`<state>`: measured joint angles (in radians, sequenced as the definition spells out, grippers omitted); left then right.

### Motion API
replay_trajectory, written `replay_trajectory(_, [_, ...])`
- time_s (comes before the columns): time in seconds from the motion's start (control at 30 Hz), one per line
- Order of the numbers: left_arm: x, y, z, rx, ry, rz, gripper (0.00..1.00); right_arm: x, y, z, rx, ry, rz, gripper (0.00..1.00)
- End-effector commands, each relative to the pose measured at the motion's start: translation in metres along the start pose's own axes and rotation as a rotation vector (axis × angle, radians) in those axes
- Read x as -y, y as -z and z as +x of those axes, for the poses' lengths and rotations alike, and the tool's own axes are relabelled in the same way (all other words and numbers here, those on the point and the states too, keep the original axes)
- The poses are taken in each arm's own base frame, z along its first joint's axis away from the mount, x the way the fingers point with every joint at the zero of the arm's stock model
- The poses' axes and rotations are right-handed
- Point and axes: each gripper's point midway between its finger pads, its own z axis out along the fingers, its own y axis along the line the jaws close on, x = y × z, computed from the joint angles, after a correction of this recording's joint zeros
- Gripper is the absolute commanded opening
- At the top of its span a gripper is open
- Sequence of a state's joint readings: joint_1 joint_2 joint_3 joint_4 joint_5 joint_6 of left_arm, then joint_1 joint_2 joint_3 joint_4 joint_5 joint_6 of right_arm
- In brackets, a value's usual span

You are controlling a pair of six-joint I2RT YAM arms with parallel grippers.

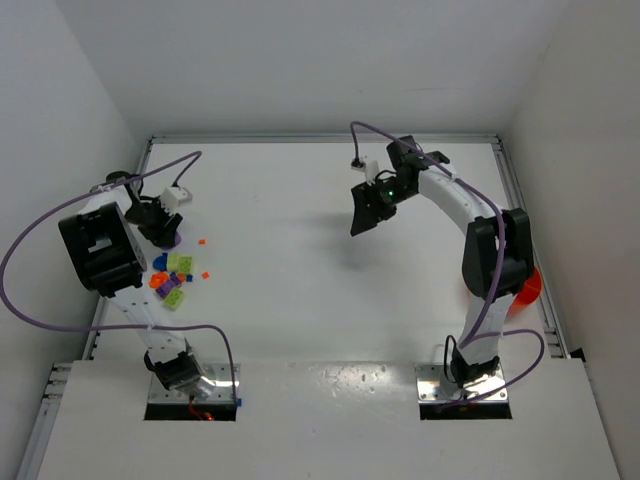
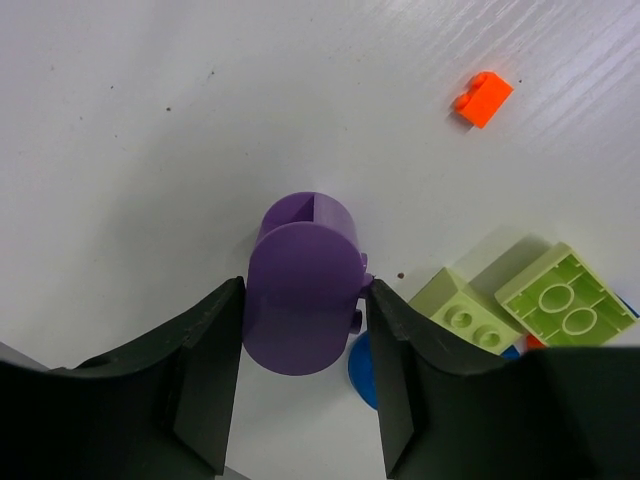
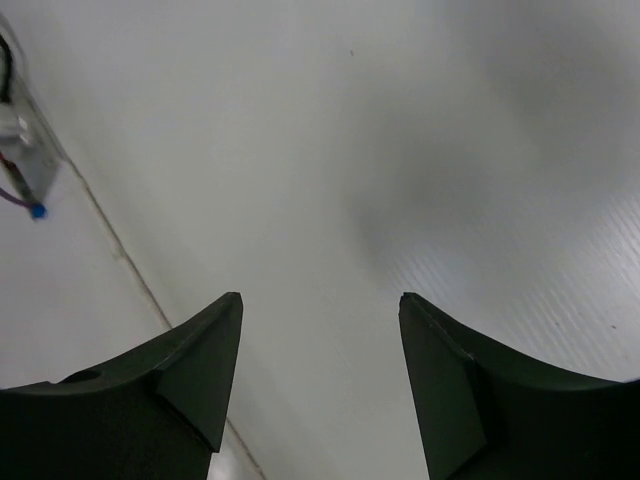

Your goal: Sort the legos into containers by color

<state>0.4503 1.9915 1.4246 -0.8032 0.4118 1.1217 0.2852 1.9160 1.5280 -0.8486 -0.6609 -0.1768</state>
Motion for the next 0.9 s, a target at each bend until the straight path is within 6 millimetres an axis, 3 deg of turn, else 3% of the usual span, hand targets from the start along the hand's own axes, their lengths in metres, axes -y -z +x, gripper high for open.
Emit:
replay_trajectory(0.0, [0.004,0.001,-0.014,0.058,-0.030,0.012,0.33,-0.020,0.009,-0.042,0.167,-0.055,-0.083,0.65])
replay_trajectory(0.1, [0.013,0.013,-0.039,0.178,-0.020,0.026,0.31,-0.026,0.010,-0.055,0.209,-0.113,-0.111,0.65])
replay_trajectory(0.3, [0.037,0.063,-0.104,0.441,0.008,0.045,0.19,-0.040,0.011,-0.081,0.270,-0.283,-0.180,0.65])
replay_trajectory(0.33, [0.049,0.067,-0.116,0.469,0.013,0.070,0.19,-0.046,0.011,-0.089,0.283,-0.290,-0.190,0.65])
replay_trajectory(0.37, [0.058,0.086,-0.134,0.529,-0.020,0.064,0.18,-0.048,0.015,-0.092,0.296,-0.299,-0.193,0.65])
replay_trajectory(0.5, [0.106,0.107,-0.171,0.626,-0.048,0.142,0.17,-0.066,0.012,-0.106,0.317,-0.316,-0.243,0.65])
replay_trajectory(0.53, [0.126,0.116,-0.182,0.647,-0.078,0.162,0.17,-0.071,0.010,-0.107,0.314,-0.329,-0.253,0.66])
replay_trajectory(0.6, [0.144,0.124,-0.198,0.691,-0.084,0.188,0.17,-0.088,0.013,-0.114,0.321,-0.312,-0.331,0.68])
replay_trajectory(0.67, [0.175,0.130,-0.212,0.716,-0.080,0.231,0.17,-0.098,0.010,-0.120,0.323,-0.336,-0.385,0.70])
replay_trajectory(0.73, [0.187,0.135,-0.228,0.754,-0.106,0.222,0.17,-0.115,0.003,-0.120,0.304,-0.337,-0.422,0.75])
replay_trajectory(0.87, [0.230,0.141,-0.255,0.777,-0.131,0.286,0.17,-0.127,-0.007,-0.131,0.295,-0.317,-0.407,0.75])
